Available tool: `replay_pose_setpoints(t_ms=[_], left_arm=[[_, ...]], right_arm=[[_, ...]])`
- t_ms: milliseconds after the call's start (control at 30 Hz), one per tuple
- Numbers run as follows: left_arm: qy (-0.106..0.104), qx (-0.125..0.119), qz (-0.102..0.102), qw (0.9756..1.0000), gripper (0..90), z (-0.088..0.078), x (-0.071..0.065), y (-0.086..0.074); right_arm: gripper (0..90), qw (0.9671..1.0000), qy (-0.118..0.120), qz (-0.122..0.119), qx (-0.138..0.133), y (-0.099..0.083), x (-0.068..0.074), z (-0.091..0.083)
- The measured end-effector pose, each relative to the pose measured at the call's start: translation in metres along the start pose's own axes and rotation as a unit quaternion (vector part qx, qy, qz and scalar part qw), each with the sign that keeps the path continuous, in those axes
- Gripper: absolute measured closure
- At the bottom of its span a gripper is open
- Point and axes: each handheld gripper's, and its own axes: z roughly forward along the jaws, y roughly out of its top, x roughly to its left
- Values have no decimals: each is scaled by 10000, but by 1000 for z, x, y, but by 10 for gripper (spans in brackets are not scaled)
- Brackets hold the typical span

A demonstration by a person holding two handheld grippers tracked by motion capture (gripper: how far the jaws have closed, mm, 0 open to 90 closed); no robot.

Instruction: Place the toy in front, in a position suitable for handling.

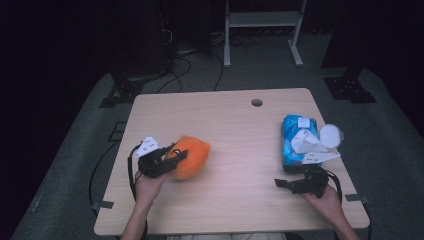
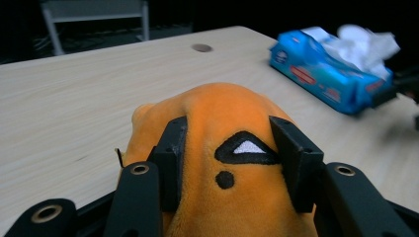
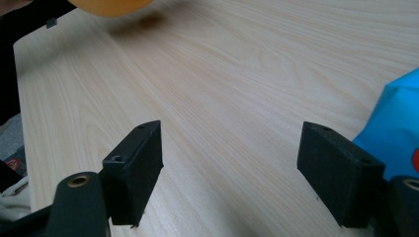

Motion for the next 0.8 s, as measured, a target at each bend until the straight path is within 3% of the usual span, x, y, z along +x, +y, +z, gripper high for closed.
replay_pose_setpoints(t_ms=[100, 233, 400, 500, 800], left_arm=[[-167, 68, 212, 9996, 536, 8, -17, 5], [-414, 53, 273, 9988, 538, 25, -33, 11], [-600, 173, 490, 9968, 538, 42, -47, 18], [-701, 81, 448, 9965, 538, 51, -54, 17], [-1001, 309, 564, 9929, 530, 77, -70, 4]], right_arm=[[243, 10000, -19, 50, 0, -1, -2, -1], [243, 9999, -37, 95, -31, -2, -5, -2], [243, 9999, -38, 92, -27, -3, -6, -2], [243, 9999, -6, 117, -70, -2, -7, -3], [242, 9998, 29, 126, -170, 1, -7, -4]])
